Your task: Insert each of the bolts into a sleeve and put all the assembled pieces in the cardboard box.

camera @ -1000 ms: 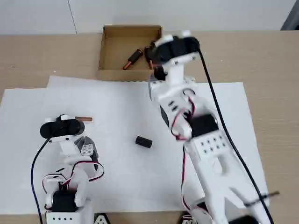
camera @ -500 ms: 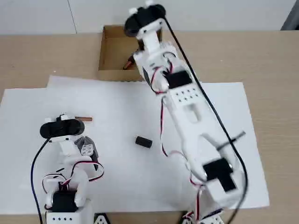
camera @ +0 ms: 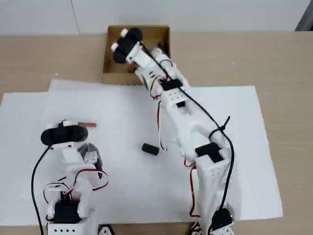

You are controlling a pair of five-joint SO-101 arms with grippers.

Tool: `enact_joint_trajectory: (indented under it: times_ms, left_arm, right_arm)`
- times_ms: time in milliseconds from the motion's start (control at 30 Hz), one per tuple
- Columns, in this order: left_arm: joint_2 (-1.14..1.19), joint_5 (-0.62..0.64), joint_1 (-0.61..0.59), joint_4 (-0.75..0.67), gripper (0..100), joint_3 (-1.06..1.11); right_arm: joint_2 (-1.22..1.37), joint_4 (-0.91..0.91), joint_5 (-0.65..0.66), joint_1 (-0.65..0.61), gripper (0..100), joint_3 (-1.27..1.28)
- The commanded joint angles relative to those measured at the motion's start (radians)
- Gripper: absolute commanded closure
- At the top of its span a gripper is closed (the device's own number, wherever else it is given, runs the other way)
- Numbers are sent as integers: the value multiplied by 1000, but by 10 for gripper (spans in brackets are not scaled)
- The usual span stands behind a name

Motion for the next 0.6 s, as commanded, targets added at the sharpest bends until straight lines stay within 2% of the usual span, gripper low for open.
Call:
enact_joint_trajectory:
  times_ms: [0, 167, 467, 567]
  left_arm:
    - [-9, -5, -5, -2, 994, -2]
    - [-9, -5, -5, -2, 994, -2]
    - [-9, -5, -5, -2, 994, -2]
    - [-9, -3, -5, -2, 994, -2]
  right_arm:
    - [-8, -31, 17, -7, 971, -77]
    - [-2, -28, 11, -7, 842, -77]
    - [-18, -27, 11, -7, 907, -77]
    - [-62, 36, 9, -8, 920, -77]
